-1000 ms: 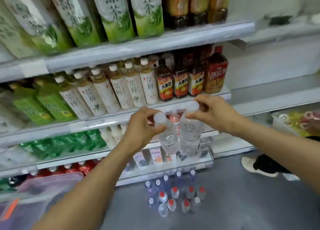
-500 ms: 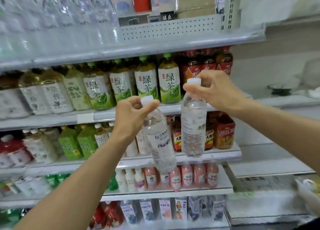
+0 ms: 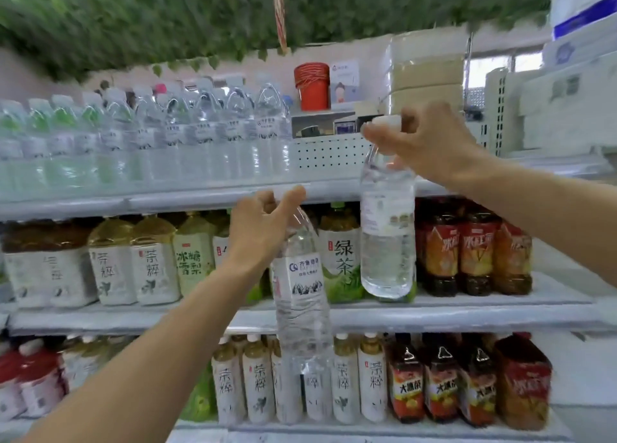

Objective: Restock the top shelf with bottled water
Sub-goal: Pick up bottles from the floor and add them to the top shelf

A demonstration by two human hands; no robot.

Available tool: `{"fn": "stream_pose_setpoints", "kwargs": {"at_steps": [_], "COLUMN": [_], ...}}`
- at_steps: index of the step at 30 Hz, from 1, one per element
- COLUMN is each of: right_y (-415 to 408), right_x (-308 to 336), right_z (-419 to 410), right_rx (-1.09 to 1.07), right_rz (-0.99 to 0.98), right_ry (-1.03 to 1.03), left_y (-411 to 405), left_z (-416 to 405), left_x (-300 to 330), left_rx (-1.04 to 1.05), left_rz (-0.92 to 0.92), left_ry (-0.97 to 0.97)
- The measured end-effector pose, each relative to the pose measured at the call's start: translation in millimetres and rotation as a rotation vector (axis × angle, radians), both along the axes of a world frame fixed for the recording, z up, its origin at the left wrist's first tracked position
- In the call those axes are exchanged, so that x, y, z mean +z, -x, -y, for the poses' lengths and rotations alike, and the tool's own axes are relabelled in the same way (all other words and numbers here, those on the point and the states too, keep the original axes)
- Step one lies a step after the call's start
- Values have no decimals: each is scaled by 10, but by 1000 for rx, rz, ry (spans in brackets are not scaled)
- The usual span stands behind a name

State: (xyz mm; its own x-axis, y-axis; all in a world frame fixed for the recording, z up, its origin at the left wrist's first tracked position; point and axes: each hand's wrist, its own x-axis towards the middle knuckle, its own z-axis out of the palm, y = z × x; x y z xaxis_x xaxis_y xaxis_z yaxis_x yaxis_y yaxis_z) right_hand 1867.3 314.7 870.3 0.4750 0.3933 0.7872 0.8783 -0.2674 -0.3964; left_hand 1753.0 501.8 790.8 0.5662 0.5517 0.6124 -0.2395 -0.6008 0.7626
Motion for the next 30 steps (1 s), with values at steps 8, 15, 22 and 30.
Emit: {"fn": "stream_pose_setpoints", "kwargs": {"at_steps": [8, 15, 22, 30], "right_y": [-341, -685, -986, -1085], "right_x": [1069, 1391, 1277, 1234], "right_z": [-918, -1626, -1946, -1914], "right_rx": [-91, -315, -327, -131], "right_rz": [35, 119, 48, -199], "right_ry": [-288, -230, -62, -43], "left_y": [-351, -711, -912, -1000], "left_z": [-879, -1333, -1422, -1402], "left_x": [628, 953, 960, 964], "left_rx": [-146, -287, -273, -221], "left_rz": [22, 7, 9, -1], "left_ry": [39, 132, 134, 117]}}
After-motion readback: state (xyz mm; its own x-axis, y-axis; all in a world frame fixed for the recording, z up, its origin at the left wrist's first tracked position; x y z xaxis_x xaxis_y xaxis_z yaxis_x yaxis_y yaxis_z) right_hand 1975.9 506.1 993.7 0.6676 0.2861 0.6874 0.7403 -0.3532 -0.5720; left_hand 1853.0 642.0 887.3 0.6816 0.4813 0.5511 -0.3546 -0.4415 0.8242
